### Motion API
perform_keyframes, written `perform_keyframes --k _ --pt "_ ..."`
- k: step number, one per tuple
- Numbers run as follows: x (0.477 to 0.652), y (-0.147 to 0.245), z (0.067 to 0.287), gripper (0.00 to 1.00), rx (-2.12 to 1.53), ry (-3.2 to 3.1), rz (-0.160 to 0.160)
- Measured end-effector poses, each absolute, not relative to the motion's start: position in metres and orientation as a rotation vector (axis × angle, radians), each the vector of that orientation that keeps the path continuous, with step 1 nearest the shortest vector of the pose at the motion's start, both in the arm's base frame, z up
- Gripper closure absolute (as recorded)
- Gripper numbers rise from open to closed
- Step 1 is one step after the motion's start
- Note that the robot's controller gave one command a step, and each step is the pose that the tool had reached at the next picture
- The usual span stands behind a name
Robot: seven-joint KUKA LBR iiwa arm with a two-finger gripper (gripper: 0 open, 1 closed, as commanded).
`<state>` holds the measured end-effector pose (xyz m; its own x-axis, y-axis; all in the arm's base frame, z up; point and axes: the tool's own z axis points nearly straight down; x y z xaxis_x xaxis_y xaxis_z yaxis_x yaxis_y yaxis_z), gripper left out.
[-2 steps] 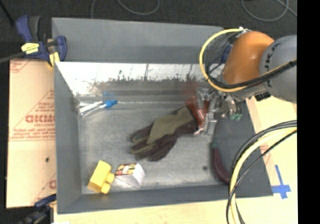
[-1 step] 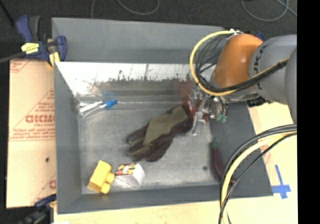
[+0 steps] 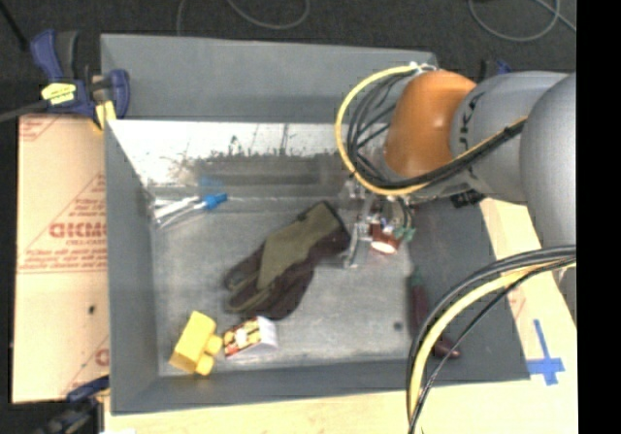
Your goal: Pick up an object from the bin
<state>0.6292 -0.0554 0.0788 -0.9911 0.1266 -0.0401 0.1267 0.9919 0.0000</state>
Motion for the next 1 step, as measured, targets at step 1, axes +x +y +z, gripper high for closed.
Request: perform_keyframes --k 1 --pt "0.6212 -0.0424 0.0729 1.0 0.418 3.075 0.005"
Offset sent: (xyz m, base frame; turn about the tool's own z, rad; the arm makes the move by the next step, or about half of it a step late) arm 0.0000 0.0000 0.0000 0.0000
